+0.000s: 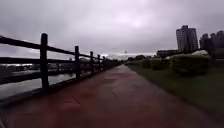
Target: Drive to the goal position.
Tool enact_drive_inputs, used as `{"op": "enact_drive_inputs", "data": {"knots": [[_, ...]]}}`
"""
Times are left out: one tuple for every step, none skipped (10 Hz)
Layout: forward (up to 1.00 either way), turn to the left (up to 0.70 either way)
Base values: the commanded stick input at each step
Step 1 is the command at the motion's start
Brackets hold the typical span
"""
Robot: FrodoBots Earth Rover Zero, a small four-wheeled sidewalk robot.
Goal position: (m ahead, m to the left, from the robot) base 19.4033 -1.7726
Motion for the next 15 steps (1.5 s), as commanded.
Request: {"op": "enact_drive_inputs", "data": {"knots": [[1.00, 0.00], [1.00, 0.00], [1.00, 0.00], [1.00, 0.00], [1.00, 0.00], [1.00, 0.00], [1.00, 0.00], [1.00, 0.00], [1.00, 0.00], [1.00, 0.00], [1.00, 0.00], [1.00, 0.00], [1.00, 0.00], [1.00, 0.00], [1.00, 0.00]]}}
